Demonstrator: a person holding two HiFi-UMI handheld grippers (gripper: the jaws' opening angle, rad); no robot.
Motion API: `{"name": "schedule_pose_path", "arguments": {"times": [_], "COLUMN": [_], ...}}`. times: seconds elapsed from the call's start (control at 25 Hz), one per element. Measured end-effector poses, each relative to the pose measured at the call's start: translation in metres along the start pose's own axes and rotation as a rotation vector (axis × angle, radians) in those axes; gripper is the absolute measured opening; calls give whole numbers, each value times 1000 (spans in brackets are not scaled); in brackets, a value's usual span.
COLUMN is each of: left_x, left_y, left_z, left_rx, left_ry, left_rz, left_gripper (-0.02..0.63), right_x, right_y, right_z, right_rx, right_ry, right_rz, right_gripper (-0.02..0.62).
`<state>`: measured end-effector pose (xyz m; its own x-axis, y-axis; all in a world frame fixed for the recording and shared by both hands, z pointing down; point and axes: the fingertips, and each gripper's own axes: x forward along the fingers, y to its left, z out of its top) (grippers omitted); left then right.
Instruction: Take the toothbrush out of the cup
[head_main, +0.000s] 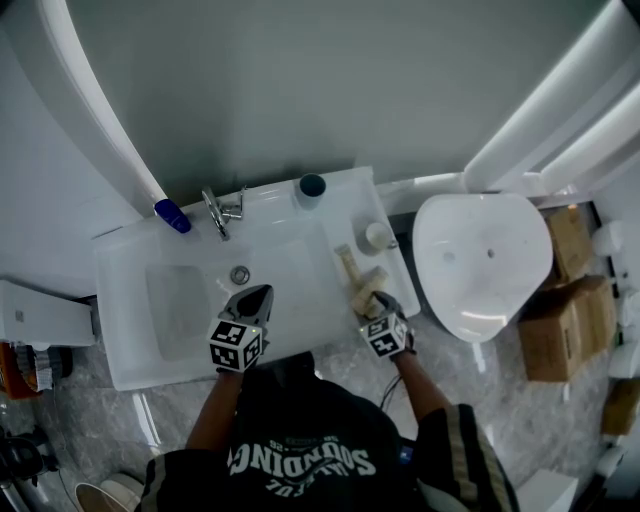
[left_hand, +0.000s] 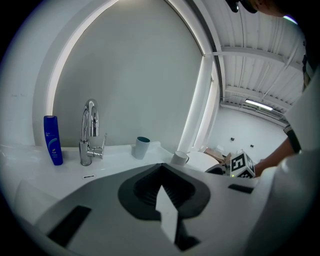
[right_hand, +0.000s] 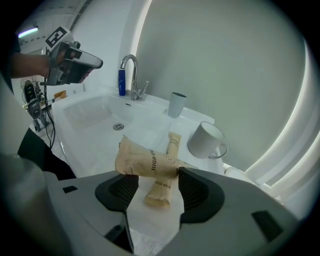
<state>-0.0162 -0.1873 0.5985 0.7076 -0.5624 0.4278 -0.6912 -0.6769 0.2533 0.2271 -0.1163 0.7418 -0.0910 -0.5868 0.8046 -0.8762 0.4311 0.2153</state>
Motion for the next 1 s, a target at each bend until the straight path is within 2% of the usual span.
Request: {"name": "schedule_pose_path", "arguments": {"times": [0.2,0.6,1.0], "left_x": [-4,2,9], "left_y": [-3,-12,-22], "left_z": [1,-5,-5], "left_rx": [9,20,33], "left_ry": [2,21,30], "left_rz": [-16,-68,-106], "left_gripper": [-2,-2,-2], "right_x": [-4,-19,-42], "right_y": [6,7,-11], "right_z": [-7,-44,-95], "right_rx": [25,130,277], "right_ry": [9,67,119], "right_rz": [-8,-56,-147], "right_gripper": [230,229,229]}}
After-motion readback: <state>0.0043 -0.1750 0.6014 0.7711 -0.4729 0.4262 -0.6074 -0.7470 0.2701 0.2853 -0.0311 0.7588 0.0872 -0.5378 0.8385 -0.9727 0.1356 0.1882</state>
